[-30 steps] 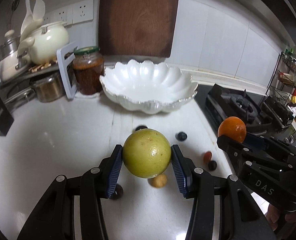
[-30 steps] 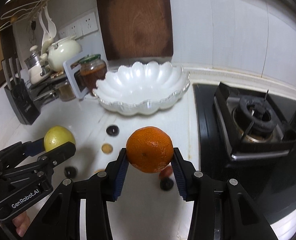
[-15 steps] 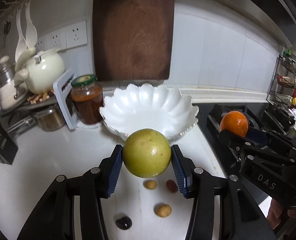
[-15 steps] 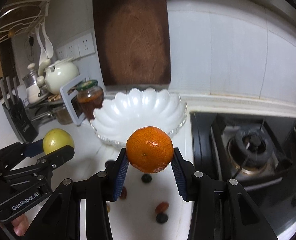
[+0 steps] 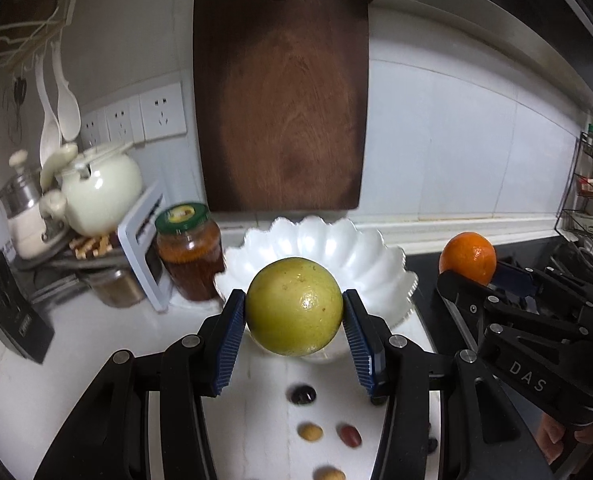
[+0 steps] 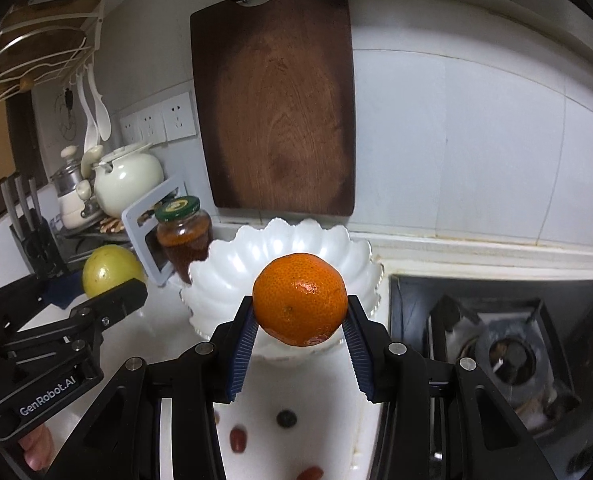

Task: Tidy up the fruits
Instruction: 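Lift both held fruits and carry them over the white scalloped bowl, then open both tools to drop the yellow-green fruit and tangerine into the bowl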

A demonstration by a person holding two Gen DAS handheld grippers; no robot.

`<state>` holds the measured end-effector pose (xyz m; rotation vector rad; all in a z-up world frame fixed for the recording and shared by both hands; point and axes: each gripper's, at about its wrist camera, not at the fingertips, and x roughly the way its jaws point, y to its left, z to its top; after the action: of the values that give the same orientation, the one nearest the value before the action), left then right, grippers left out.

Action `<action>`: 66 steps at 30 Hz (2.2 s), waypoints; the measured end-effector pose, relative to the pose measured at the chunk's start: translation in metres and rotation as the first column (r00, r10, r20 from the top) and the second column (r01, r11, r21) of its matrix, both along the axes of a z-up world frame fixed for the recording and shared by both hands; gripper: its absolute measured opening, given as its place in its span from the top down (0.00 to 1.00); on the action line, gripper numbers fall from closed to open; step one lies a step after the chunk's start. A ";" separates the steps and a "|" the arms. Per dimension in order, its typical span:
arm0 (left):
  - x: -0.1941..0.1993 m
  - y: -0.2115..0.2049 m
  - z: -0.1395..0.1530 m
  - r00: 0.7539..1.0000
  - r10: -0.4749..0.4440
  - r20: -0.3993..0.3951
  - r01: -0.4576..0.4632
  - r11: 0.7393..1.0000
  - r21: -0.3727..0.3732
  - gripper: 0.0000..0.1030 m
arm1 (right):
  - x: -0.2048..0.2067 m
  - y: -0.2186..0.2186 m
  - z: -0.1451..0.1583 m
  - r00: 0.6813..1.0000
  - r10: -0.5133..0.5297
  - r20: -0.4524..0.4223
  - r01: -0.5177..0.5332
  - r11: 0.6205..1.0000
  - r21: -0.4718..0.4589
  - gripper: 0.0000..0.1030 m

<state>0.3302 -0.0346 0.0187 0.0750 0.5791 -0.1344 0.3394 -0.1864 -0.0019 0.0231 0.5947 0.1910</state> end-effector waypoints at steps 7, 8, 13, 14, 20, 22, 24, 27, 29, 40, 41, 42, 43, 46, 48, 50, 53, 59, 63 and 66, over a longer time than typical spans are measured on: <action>0.038 0.001 0.009 0.999 0.004 -0.032 -0.004 1.000 0.006 0.53 | 0.040 0.000 0.012 1.000 0.005 -0.023 -0.005 1.000 -0.009 0.57; 0.045 0.002 0.009 0.999 0.005 -0.044 -0.005 1.000 0.004 0.53 | 0.048 0.000 0.013 0.999 0.008 -0.031 -0.009 1.000 -0.011 0.57; 0.071 0.004 0.011 0.997 0.001 -0.083 -0.001 1.000 0.000 0.53 | 0.078 0.001 0.012 0.997 0.020 -0.076 -0.022 1.000 -0.018 0.57; 0.079 0.004 0.011 0.995 -0.001 -0.097 0.001 1.000 -0.001 0.53 | 0.085 0.001 0.011 0.996 0.025 -0.090 -0.027 0.999 -0.021 0.57; 0.118 0.007 0.004 0.986 -0.003 -0.166 0.003 1.000 -0.004 0.53 | 0.126 0.000 -0.001 0.982 0.020 -0.188 -0.024 1.000 -0.020 0.57; 0.129 0.007 0.000 0.982 -0.002 -0.189 0.001 1.000 -0.003 0.53 | 0.138 -0.001 -0.005 0.974 0.021 -0.224 -0.023 1.000 -0.007 0.57; 0.139 0.007 -0.004 0.978 -0.002 -0.207 0.003 1.000 0.004 0.53 | 0.151 0.000 -0.010 0.966 0.017 -0.257 -0.018 1.000 -0.004 0.57; 0.157 0.006 -0.012 0.970 0.001 -0.244 0.002 1.000 0.013 0.53 | 0.170 0.001 -0.019 0.954 0.010 -0.298 -0.013 1.000 -0.009 0.57; 0.169 0.004 -0.018 0.962 0.009 -0.274 -0.004 1.000 0.018 0.53 | 0.182 0.002 -0.025 0.945 0.000 -0.327 -0.006 1.000 -0.017 0.57; 0.223 -0.005 -0.062 0.908 0.047 -0.417 -0.014 0.997 0.081 0.53 | 0.224 0.002 -0.061 0.884 -0.040 -0.465 0.010 0.998 -0.067 0.57; 0.226 -0.007 -0.066 0.903 0.049 -0.427 -0.014 0.996 0.086 0.53 | 0.227 0.001 -0.065 0.877 -0.045 -0.478 0.013 0.997 -0.070 0.57; 0.230 -0.008 -0.071 0.896 0.049 -0.442 -0.011 0.996 0.088 0.53 | 0.230 0.001 -0.068 0.871 -0.047 -0.489 0.014 0.997 -0.072 0.57; 0.233 -0.010 -0.075 0.889 0.052 -0.454 -0.011 0.996 0.093 0.53 | 0.232 0.001 -0.071 0.864 -0.049 -0.501 0.014 0.997 -0.073 0.57; 0.240 -0.014 -0.086 0.873 0.054 -0.485 -0.005 0.995 0.102 0.53 | 0.239 0.001 -0.080 0.847 -0.056 -0.529 0.014 0.996 -0.084 0.57; 0.244 -0.014 -0.093 0.863 0.059 -0.502 -0.006 0.994 0.106 0.53 | 0.242 0.002 -0.085 0.838 -0.057 -0.543 0.011 0.996 -0.088 0.57; 0.249 -0.013 -0.097 0.851 0.067 -0.521 -0.009 0.994 0.113 0.53 | 0.244 0.003 -0.090 0.829 -0.059 -0.556 0.004 0.995 -0.099 0.57; 0.254 -0.011 -0.103 0.840 0.072 -0.538 -0.017 0.994 0.108 0.53 | 0.247 0.005 -0.097 0.820 -0.057 -0.570 -0.004 0.994 -0.106 0.57; 0.261 -0.012 -0.112 0.817 0.063 -0.573 -0.016 0.996 0.087 0.53 | 0.250 0.004 -0.107 0.801 -0.043 -0.598 -0.018 0.995 -0.096 0.56; 0.261 -0.013 -0.108 0.832 0.089 -0.548 -0.029 0.993 0.118 0.47 | 0.252 0.002 -0.112 0.786 -0.036 -0.617 -0.023 0.996 -0.088 0.56; 0.257 -0.010 -0.098 0.844 0.101 -0.527 -0.036 0.991 0.132 0.42 | 0.250 -0.001 -0.114 0.782 -0.037 -0.622 -0.017 0.997 -0.081 0.55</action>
<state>0.5870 -0.0444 -0.0795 0.1330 1.1505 -0.0480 0.5899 -0.1870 -0.1164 0.0092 1.2730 0.1456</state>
